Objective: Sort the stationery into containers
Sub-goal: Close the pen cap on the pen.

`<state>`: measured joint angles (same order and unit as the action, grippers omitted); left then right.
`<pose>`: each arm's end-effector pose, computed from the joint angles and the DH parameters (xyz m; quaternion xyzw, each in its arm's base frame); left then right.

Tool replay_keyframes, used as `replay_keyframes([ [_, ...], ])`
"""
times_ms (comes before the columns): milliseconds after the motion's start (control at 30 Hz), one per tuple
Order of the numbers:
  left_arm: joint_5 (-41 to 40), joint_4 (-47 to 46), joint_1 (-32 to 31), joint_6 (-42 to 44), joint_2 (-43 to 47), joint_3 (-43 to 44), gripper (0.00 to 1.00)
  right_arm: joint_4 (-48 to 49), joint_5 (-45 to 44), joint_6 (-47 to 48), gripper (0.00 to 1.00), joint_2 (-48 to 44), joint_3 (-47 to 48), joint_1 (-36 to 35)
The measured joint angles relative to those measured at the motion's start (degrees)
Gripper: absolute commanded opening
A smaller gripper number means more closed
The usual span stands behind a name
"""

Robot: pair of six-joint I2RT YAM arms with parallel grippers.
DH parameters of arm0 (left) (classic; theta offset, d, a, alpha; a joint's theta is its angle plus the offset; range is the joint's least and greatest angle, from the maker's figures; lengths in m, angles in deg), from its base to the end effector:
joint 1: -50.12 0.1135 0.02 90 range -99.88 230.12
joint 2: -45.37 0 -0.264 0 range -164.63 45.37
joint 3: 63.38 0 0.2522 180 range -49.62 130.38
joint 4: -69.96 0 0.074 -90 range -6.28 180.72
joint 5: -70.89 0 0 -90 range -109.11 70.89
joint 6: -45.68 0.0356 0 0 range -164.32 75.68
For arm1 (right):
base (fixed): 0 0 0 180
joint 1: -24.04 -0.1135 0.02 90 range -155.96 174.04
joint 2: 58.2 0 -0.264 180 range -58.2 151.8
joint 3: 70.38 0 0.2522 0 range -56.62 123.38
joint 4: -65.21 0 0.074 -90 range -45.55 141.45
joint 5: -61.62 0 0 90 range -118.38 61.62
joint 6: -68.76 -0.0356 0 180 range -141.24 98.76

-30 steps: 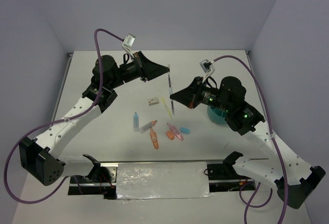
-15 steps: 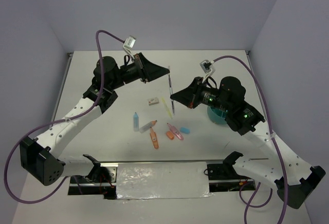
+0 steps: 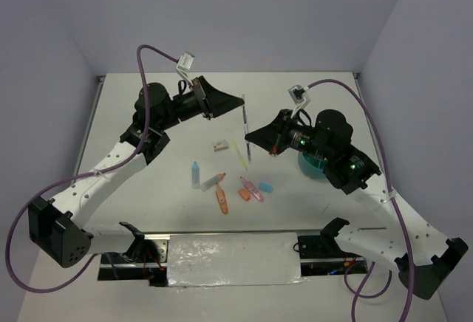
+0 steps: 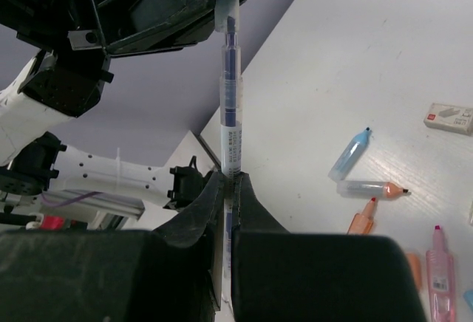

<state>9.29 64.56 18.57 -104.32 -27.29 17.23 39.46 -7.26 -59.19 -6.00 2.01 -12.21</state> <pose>0.2413 -0.1680 0.4247 0.0388 0.6300 -0.6511 0.4214 0.1550 0.1296 0.3988 -0.1123 0.7298 0.5067 0.4450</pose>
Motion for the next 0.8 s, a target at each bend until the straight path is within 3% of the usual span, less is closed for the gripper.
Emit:
replay_keyframes([
  [800, -4.1, -4.6, -1.2, -0.4, 2.1, -1.3, 0.0, 1.6, -2.4, 4.1, 0.0, 4.3, 6.5, -0.5],
])
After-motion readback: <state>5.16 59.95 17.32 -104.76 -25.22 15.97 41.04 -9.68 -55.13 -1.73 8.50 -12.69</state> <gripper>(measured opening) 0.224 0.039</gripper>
